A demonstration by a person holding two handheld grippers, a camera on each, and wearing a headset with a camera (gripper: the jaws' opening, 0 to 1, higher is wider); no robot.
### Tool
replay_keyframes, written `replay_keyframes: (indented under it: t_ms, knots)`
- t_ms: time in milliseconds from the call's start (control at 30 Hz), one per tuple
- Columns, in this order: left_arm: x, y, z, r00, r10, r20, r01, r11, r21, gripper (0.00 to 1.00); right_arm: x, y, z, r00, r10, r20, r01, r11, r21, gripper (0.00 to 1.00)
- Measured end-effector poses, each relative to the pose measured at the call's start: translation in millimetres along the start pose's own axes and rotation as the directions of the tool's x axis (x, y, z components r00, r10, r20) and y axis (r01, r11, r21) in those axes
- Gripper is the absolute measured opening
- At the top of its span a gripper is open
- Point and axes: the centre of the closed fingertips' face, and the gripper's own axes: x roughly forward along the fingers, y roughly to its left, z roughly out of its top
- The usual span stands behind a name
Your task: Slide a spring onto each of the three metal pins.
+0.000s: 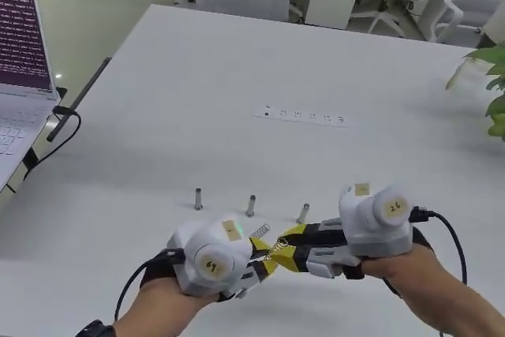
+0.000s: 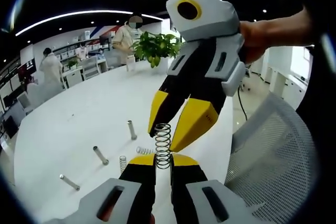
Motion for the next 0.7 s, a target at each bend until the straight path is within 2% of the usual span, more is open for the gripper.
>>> replay_keyframes:
  t_ms: [67,200,333,467,700]
  knots:
    - [0.2,-0.1,4.5,0.9999,-0.005,0.012,0.005,1.000,-0.003,0.02,-3.4,-1.0,2.3,0.9999,0.007,-0.010,-0.007,1.000,-0.016,0.18]
    - [0.7,-0.2,14.0,0.9994,-0.014,0.031,0.014,1.000,0.009,0.02,-13.1,-3.4,5.2,0.9978,0.022,-0.063,-0.027,0.996,-0.082,0.19]
    - [1.9,-1.3,20.0,0.9988,-0.027,0.041,0.026,0.999,0.025,0.02,-21.1,-7.1,6.2,0.9929,0.028,-0.116,-0.045,0.988,-0.147,0.19]
    - [3.5,-4.1,22.9,0.9978,-0.045,0.048,0.043,0.998,0.037,0.02,-26.3,-3.5,6.6,0.9866,0.044,-0.157,-0.074,0.979,-0.190,0.19]
    - [5.7,-9.1,26.6,0.9966,-0.065,0.051,0.062,0.997,0.048,0.02,-27.6,-0.9,-6.8,0.9638,0.052,-0.261,-0.124,0.955,-0.268,0.20]
